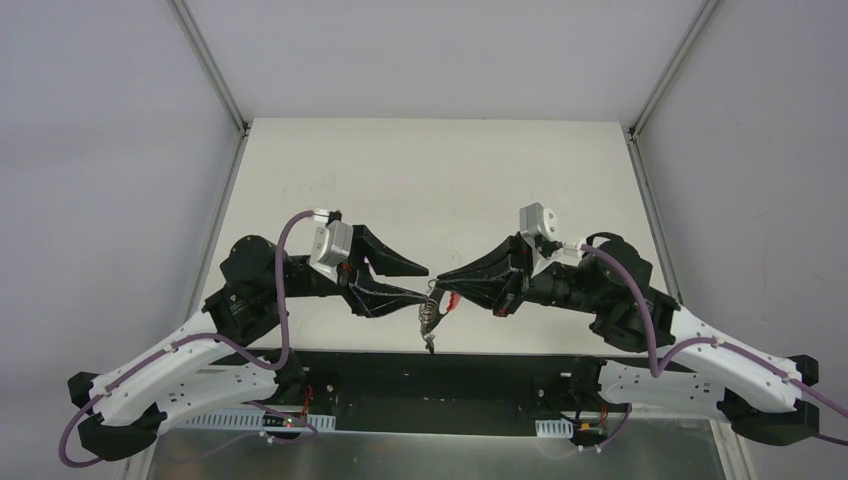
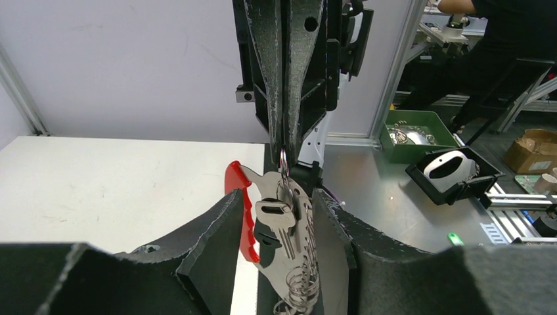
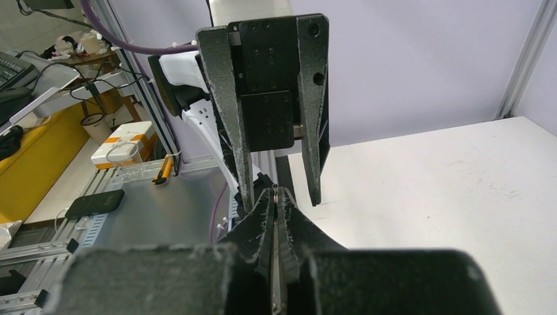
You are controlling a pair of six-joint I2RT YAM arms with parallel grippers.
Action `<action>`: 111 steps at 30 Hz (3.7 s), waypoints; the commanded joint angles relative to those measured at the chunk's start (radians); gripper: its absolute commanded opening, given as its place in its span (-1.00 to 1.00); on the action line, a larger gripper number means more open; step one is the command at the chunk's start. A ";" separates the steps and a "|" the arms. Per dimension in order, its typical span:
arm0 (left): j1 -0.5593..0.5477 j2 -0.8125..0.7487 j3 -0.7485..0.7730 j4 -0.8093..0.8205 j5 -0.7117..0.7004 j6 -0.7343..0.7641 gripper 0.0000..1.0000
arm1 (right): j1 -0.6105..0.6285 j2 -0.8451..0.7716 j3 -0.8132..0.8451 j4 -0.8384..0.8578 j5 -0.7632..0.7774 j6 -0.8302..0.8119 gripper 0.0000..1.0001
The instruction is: Put the keys on the keyring
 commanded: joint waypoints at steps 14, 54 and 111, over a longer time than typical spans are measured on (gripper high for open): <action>-0.006 -0.030 -0.018 0.076 -0.025 -0.046 -0.11 | 0.007 -0.007 -0.199 0.610 0.128 -0.034 -1.00; -0.005 -0.056 -0.110 -0.076 -0.356 0.058 -0.99 | 0.022 0.065 -0.087 0.447 0.320 -0.028 -1.00; -0.006 -0.113 -0.100 0.087 0.052 -0.297 -1.00 | 0.022 -0.043 0.007 -0.154 -0.130 0.015 0.13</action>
